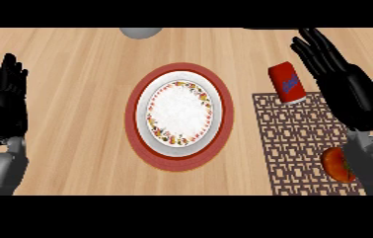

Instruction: Pick the tomato from the placemat and place it in the plate

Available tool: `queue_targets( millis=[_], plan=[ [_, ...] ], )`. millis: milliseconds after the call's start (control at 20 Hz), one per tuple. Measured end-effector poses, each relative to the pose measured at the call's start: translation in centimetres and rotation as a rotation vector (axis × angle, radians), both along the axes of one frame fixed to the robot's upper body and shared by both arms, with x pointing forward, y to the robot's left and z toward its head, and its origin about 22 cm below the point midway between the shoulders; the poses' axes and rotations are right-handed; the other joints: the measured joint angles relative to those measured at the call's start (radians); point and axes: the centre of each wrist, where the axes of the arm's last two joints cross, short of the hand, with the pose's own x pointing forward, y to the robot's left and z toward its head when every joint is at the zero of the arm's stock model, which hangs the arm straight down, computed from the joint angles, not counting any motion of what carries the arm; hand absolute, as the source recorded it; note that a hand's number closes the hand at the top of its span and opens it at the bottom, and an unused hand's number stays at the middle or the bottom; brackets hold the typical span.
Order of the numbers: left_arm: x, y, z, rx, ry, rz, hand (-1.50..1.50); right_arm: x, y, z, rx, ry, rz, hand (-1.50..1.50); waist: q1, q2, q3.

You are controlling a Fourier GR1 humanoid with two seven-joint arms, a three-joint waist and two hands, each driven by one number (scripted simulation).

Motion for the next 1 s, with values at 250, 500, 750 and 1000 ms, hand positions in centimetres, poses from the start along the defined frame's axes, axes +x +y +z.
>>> queue_targets(
  millis=[250,500,750,1000],
  plan=[
    [0.9,-1.7,1.7,0.015,-0.014,-0.166,0.0,-2.2,2.6,-1.2,0.007,-0.088,0.205,1.5,-0.009,-0.016,-0.003],
    [0.9,-3.8,1.9,0.004,0.001,-0.309,0.0,-3.2,0.4,-0.1,-0.385,-0.203,0.1,1.5,-0.056,-0.037,-0.011],
    [0.8,-4.8,2.9,-0.014,0.004,-0.405,0.0,-7.4,1.3,-8.1,-0.24,-0.172,-0.036,-1.5,-0.041,-0.026,-0.004],
    [0.0,-5.1,3.6,-0.019,0.009,-0.455,0.0,-11.0,0.0,-12.0,-0.061,-0.242,-0.104,-1.5,-0.021,-0.022,-0.003]
  ],
)
